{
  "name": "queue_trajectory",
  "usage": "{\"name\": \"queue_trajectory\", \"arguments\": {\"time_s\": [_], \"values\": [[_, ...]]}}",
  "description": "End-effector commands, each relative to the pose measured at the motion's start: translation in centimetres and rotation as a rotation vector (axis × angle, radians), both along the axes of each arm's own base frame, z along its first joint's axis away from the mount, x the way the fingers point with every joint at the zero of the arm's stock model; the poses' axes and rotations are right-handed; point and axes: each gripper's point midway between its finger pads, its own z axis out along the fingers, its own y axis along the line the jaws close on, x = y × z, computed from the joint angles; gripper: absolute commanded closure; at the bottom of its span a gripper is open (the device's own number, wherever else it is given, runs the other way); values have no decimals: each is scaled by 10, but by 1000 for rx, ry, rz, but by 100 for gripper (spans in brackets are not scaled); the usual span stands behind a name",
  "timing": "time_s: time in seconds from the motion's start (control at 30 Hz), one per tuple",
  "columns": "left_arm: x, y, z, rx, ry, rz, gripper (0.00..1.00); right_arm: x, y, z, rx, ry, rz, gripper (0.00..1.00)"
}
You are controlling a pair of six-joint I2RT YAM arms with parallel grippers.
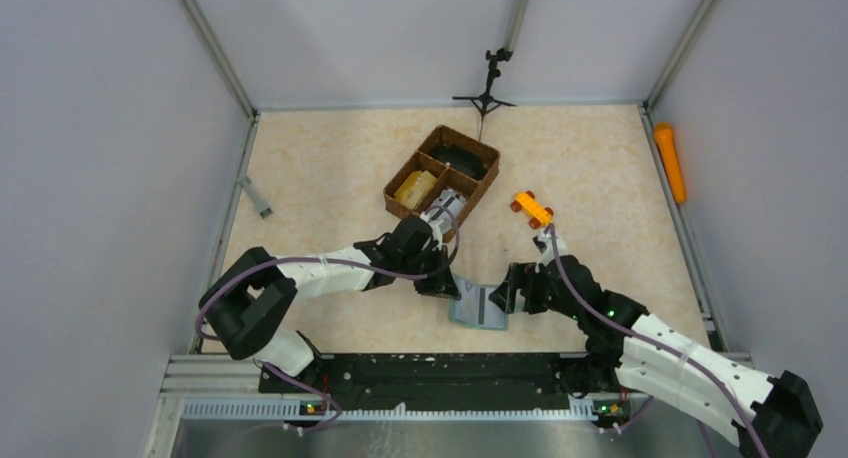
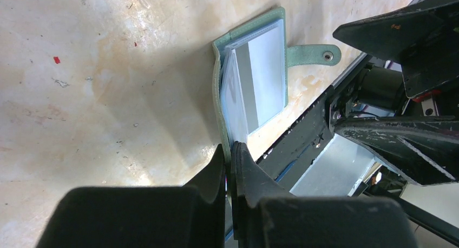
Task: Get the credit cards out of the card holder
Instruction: Remove the credit card from the card holder.
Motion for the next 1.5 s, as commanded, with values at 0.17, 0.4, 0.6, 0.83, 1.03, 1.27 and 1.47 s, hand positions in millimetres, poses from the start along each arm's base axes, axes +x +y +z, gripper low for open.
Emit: {"name": "queue_trajectory", "arguments": {"time_s": [0.17, 0.4, 0.6, 0.83, 1.03, 1.27, 1.47], "values": [[2, 0, 2, -24, -47, 3, 100, 2, -18, -14, -51, 86, -146, 6], [1, 3, -4, -20, -42, 11, 100, -3, -6, -37, -39, 160, -111, 21], [-7, -5, -3, -117, -23, -7, 62, -10, 10, -44, 17, 207, -54, 44], [-12, -18, -4, -218, 16, -35, 42, -11, 12, -45, 37, 207, -49, 67], [-15, -27, -7, -285, 55, -47, 87, -11, 13, -36, 62, 186, -44, 57], [-1, -14, 30, -367, -25, 22, 100, -5, 8, -8, 120, 106, -79, 16], [1, -2, 89, -538, -97, 72, 100, -6, 18, 33, 315, 27, -60, 11]]}}
